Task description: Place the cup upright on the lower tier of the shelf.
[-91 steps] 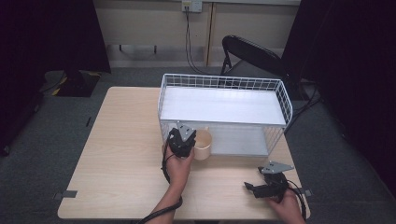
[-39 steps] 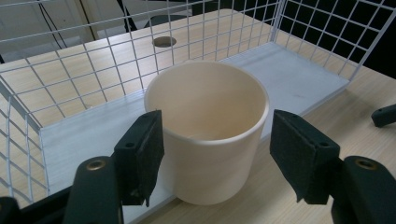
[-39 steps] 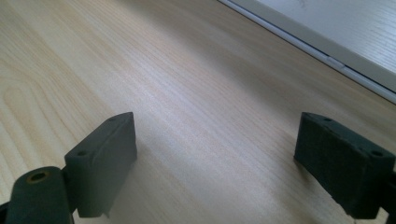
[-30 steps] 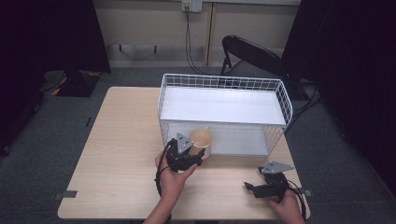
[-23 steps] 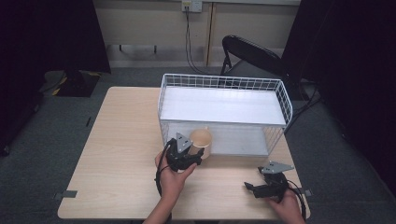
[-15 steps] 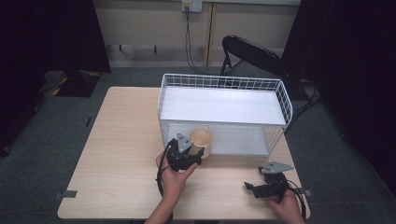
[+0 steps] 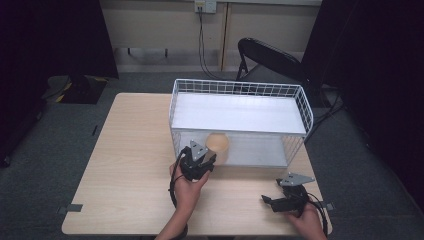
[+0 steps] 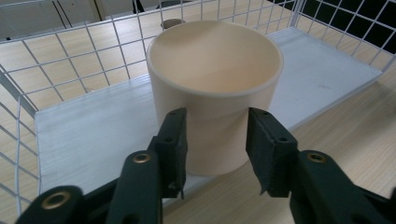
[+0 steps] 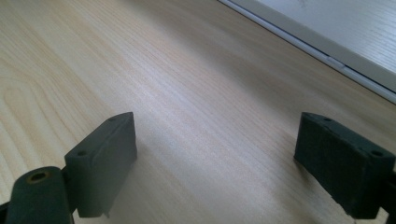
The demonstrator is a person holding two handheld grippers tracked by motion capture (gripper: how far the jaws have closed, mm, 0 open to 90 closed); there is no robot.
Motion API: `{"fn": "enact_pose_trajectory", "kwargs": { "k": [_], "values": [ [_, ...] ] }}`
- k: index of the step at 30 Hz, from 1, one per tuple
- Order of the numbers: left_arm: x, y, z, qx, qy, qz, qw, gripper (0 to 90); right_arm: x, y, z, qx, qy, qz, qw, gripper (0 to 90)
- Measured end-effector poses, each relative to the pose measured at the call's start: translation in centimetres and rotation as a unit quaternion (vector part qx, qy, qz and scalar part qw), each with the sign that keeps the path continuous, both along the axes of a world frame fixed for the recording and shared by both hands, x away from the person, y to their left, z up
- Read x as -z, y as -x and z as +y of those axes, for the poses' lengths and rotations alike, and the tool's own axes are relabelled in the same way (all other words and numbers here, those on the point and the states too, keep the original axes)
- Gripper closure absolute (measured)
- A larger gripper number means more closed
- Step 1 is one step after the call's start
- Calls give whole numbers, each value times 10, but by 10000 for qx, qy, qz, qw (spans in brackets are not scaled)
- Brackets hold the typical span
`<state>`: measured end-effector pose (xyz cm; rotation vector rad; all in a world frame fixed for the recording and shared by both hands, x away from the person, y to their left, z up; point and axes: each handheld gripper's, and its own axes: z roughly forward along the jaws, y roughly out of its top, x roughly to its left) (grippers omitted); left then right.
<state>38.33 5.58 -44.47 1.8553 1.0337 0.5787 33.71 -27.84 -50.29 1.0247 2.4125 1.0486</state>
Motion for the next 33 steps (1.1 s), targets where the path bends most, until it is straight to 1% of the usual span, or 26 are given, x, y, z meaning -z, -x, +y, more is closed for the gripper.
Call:
{"fn": "enact_pose_trajectory", "kwargs": {
  "k": [2, 3, 10, 12, 13, 14, 15, 16, 17, 18, 19, 20, 21, 22, 23, 24, 25, 27, 29, 31, 33],
  "values": [
    [0, -2, 0, 1, -21, 25, 10000, 614, 0, 0, 0, 0, 1, 0, 10000, 122],
    [1, -2, 0, -5, 18, 24, 10000, 621, 0, 0, 0, 1, -1, 2, 10000, 122],
    [1, -6, -1, 25, -14, 19, 10000, 681, 0, 0, 0, 0, 0, 1, 10000, 122],
    [1, -7, -1, 26, 9, 19, 10000, 679, 0, 0, 0, -2, 1, 0, 10000, 122],
    [1, -7, -1, 26, -16, 22, 10000, 674, 0, 0, 0, 0, -1, 2, 10000, 122],
    [2, -6, 0, 17, -22, 25, 10000, 658, 0, 0, 0, 0, 1, 0, 10000, 122],
    [2, -6, 0, 29, 13, 70, 10000, 637, 0, 0, 0, 0, 0, 2, 10000, 122],
    [3, -6, -1, 44, 19, 139, 9999, 578, 0, 0, 0, 0, 0, 0, 10000, 122],
    [4, -5, -1, 59, -7, 137, 9999, 515, 0, 0, 0, 0, 0, -1, 10000, 122],
    [4, -4, -1, 116, -33, 154, 9998, 487, 0, 0, 0, -1, 0, -1, 10000, 122],
    [4, -4, -1, 170, 35, 183, 9997, 450, 0, 0, 0, 0, -1, 1, 10000, 122],
    [5, -3, 0, 211, 56, 204, 9996, 383, 0, 0, 0, 0, 0, 0, 10000, 122],
    [5, -2, 0, 286, 70, 246, 9993, 348, 0, 0, 0, 0, 0, 1, 10000, 122],
    [5, -1, 1, 326, 35, 305, 9990, 341, 0, 0, 0, 0, -1, 0, 10000, 122],
    [6, 0, 2, 382, 13, 284, 9989, 336, 0, 0, 0, 1, -1, 2, 10000, 122],
    [6, 0, 3, 424, 41, 293, 9987, 328, 0, 0, 0, 0, -1, 0, 10000, 122],
    [7, 1, 5, 434, 14, 247, 9988, 324, 0, 0, 0, 0, -1, 0, 10000, 122],
    [7, 2, 8, 486, 46, 266, 9985, 296, 0, 0, 0, 0, -1, 1, 10000, 122],
    [7, 3, 11, 546, 121, 294, 9980, 268, 0, 0, 0, 0, 0, 0, 10000, 122],
    [6, 4, 14, 618, 121, 263, 9977, 227, 0, 0, 0, 1, 0, 0, 10000, 122],
    [5, 6, 16, 671, 133, 334, 9971, 222, 0, 0, 0, 0, 0, 0, 10000, 122]
  ]
}}
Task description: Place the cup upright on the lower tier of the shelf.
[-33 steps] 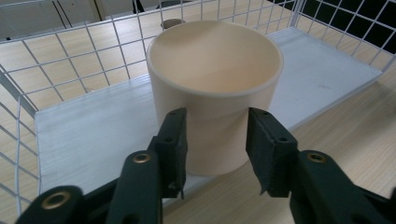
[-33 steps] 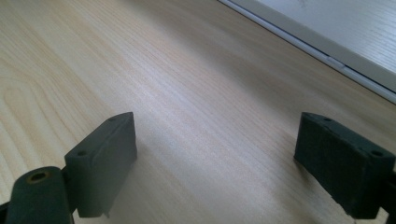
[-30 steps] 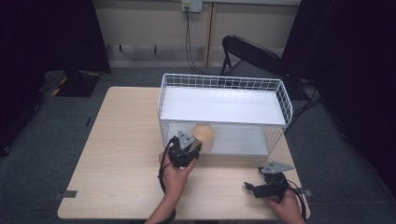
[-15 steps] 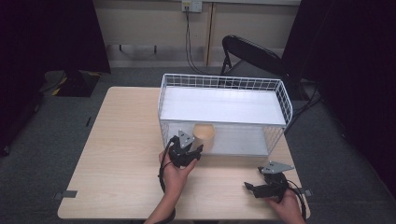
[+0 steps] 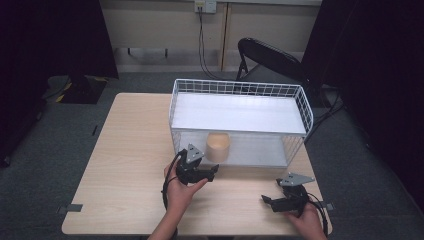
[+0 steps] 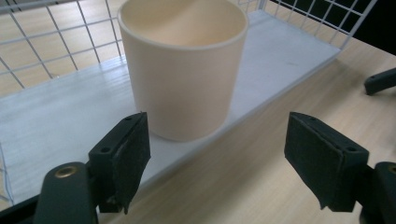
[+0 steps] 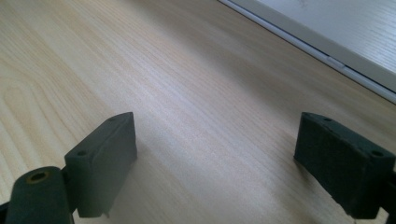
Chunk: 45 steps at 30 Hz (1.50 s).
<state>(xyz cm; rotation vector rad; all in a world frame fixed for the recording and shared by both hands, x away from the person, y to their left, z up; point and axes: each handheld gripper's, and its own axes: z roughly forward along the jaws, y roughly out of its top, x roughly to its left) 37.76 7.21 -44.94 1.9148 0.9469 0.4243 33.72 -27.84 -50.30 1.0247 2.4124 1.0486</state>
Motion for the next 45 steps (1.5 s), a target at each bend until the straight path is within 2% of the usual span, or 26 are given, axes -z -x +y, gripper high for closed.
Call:
{"fn": "enact_pose_trajectory", "kwargs": {
  "k": [4, 7, 9, 10, 12, 14, 19, 27, 33, 38, 45],
  "values": [
    [-3, 3, 5, 134, 115, 7, 9998, 208, 0, 0, 0, 1, 0, 0, 10000, 122],
    [-3, 5, 8, 235, 50, 5, 9997, 173, 0, 0, 0, 0, 0, 0, 10000, 122],
    [-3, 7, 11, 257, 87, 44, 9996, 182, 0, 0, 0, 0, -1, 1, 10000, 122],
    [-2, 8, 13, 264, 207, 88, 9994, 183, 0, 0, 0, 1, 0, 0, 10000, 122],
    [-2, 9, 16, 238, 263, 198, 9992, 181, 0, 0, 0, 0, 0, 1, 10000, 122],
    [0, 11, 21, 409, 177, 127, 9989, 169, 0, 0, 0, 1, 0, 1, 10000, 122],
    [0, 16, 28, 522, 124, 52, 9985, 165, 0, 0, 0, -1, 0, -3, 10000, 122],
    [2, 24, 43, 742, 107, 85, 9971, 161, 0, 0, 0, 2, -1, 2, 10000, 122],
    [6, 28, 56, 754, 2, 155, 9970, 162, 0, 0, 0, 0, -1, -2, 10000, 122],
    [5, 30, 64, 779, 44, 157, 9968, 159, 0, 0, 0, 2, -1, 1, 10000, 122],
    [8, 34, 78, 795, -20, 180, 9967, 161, 0, 0, 0, 2, -1, 1, 10000, 122]
  ]
}}
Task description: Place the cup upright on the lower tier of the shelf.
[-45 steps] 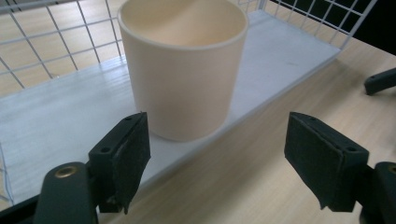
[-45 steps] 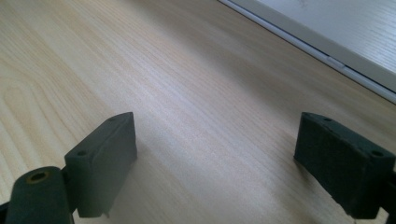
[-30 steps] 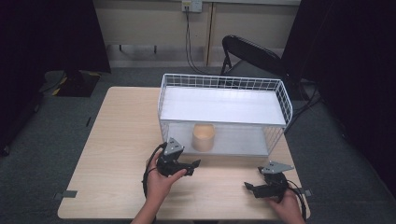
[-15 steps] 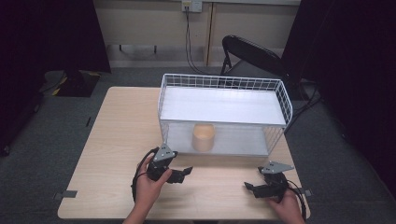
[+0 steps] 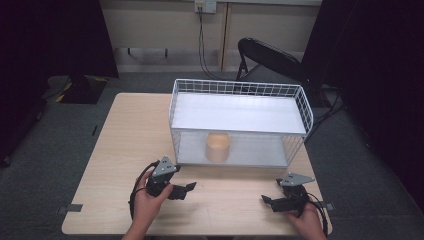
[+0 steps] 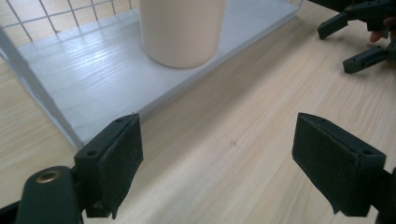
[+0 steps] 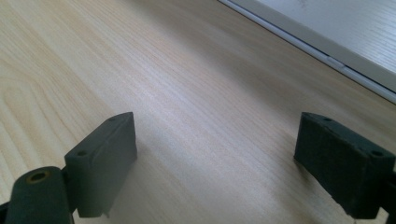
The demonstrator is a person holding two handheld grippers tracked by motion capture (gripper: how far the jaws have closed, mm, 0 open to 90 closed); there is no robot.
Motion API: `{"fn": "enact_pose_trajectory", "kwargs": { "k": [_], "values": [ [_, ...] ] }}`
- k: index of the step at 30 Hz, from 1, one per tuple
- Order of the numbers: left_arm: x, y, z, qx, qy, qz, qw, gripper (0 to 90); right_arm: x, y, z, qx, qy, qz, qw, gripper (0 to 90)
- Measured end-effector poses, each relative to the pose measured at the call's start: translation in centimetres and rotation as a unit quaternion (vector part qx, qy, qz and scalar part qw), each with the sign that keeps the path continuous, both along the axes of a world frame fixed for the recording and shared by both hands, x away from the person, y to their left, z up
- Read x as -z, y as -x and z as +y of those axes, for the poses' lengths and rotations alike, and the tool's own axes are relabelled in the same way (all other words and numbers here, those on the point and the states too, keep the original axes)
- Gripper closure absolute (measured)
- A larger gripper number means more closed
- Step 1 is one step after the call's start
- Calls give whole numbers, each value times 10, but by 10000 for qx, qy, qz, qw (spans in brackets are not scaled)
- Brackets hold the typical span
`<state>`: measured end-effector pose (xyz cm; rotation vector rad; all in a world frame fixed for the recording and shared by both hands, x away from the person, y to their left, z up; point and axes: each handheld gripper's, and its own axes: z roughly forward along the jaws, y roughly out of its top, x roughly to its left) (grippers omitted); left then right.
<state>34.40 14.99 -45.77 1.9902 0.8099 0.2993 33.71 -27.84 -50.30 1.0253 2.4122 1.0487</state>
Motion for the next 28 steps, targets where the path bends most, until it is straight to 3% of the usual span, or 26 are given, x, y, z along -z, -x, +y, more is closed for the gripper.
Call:
{"fn": "enact_pose_trajectory", "kwargs": {
  "k": [12, 28],
  "values": [
    [9, 7, 24, -41, -6, 59, 10000, 160, 0, 0, 0, -1, 1, -3, 10000, 122],
    [34, 13, 36, -116, -420, 310, 9986, 163, 0, 0, 0, -1, 1, -2, 10000, 122]
  ]
}}
